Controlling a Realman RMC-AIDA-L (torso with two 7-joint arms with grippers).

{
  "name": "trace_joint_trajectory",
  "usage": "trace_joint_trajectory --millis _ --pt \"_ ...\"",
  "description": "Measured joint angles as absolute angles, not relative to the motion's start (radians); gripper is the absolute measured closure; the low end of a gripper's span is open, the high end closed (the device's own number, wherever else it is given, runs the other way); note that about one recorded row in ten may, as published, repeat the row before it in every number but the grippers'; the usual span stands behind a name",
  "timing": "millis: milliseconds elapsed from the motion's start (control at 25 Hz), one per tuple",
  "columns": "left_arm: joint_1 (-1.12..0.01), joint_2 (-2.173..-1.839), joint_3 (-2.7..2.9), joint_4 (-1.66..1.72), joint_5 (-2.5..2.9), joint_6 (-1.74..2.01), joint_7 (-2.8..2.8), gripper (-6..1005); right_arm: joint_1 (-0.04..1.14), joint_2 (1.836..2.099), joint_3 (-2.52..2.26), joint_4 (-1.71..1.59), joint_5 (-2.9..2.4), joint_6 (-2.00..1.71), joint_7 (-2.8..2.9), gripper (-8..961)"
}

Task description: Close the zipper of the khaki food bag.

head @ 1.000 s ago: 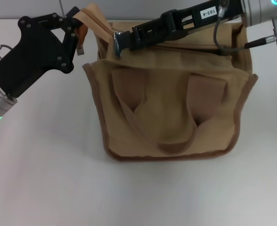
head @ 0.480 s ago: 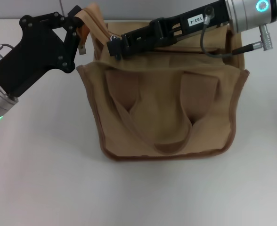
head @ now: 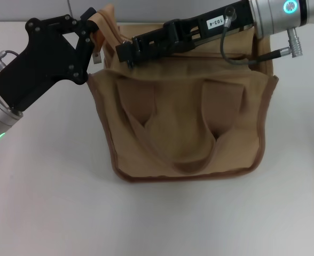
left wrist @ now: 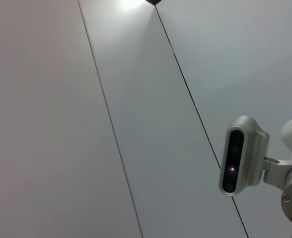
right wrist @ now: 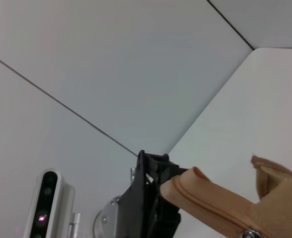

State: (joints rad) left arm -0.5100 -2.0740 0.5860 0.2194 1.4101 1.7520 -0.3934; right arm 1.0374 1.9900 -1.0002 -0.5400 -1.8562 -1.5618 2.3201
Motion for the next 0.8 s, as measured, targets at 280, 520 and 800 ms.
trace_joint_trajectory --millis 280,520,800 --pt "-0.511 -2.074 0.589 0.218 1.412 1.752 -0.394 990 1.040 1.999 -1.000 -0.544 -1.855 -1.575 2.328 240" --pt "-0.511 -2.074 0.589 0.216 1.413 1.752 -0.394 991 1.039 2.002 -1.000 -0.545 -1.854 -1.581 2.328 240" --pt "-0.511 -2.074 0.589 0.216 1.413 1.750 -0.394 991 1.030 2.002 -0.999 -0.541 -1.854 -1.572 2.332 240"
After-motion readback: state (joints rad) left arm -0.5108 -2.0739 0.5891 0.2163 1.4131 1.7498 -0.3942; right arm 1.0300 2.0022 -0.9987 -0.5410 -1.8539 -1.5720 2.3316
